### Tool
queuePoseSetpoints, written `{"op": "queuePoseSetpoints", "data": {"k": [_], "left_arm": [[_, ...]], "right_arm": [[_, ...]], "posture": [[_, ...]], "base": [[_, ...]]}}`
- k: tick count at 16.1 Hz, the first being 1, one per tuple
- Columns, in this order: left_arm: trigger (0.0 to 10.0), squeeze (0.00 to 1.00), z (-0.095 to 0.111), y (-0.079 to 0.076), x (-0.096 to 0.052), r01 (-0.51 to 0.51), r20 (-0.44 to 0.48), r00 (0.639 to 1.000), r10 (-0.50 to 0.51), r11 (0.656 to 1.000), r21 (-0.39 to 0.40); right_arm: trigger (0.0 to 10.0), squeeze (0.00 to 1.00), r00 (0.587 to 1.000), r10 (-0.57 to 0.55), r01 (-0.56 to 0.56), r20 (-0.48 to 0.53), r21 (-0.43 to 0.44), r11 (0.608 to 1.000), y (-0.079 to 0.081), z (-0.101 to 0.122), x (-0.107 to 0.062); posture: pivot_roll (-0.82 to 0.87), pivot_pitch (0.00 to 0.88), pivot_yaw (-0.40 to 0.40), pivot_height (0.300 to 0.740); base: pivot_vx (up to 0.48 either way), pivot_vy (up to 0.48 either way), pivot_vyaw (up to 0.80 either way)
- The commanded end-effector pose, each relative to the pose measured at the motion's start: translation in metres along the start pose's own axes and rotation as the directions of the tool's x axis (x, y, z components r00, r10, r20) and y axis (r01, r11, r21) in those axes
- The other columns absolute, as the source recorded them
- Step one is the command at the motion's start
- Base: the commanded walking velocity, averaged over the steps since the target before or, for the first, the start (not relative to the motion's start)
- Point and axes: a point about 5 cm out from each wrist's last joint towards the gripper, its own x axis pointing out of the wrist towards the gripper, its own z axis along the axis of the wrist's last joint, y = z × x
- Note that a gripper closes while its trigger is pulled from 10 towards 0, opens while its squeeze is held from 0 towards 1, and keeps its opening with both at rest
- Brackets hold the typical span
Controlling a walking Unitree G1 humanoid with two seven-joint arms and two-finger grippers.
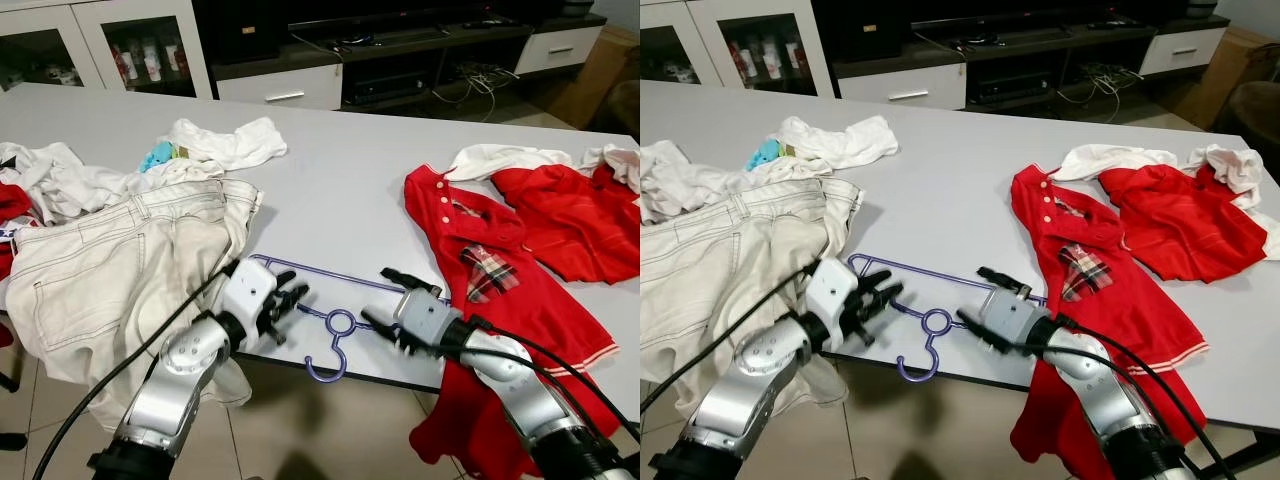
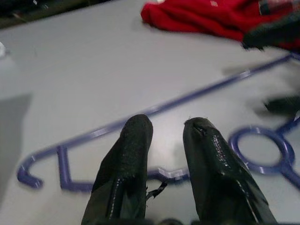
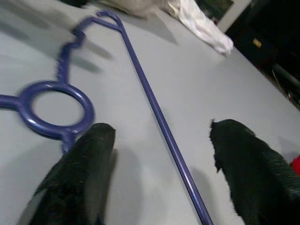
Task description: Hang hanger
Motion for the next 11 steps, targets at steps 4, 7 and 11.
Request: {"op": "queuePoseSetpoints", "data": {"k": [4, 7, 11], "left_arm": [[10.0, 0.00, -0.005, 0.003, -0.012, 0.056, -0.001, 0.998, -0.056, 0.998, -0.002], [10.0, 0.00, -0.001, -0.003, -0.021, 0.158, 0.047, 0.987, -0.155, 0.986, -0.055], [10.0, 0.00, -0.001, -0.012, -0.037, 0.326, 0.042, 0.945, -0.324, 0.943, -0.067]], "right_arm": [[1.9, 0.00, 0.999, -0.042, 0.043, -0.005, 0.128, 0.991, -0.002, 0.002, 0.007], [4.7, 0.00, 0.999, -0.029, 0.035, -0.035, 0.175, 0.984, 0.002, 0.000, 0.012], [5.2, 0.00, 0.997, 0.016, -0.002, -0.071, 0.203, 0.979, 0.014, -0.003, 0.014]], "posture": [[-0.06, 0.000, 0.039, 0.740], [-0.06, 0.000, 0.037, 0.740], [-0.05, 0.000, 0.036, 0.740]], "base": [[0.000, 0.000, 0.00], [0.000, 0.000, 0.00], [0.000, 0.000, 0.00]]}}
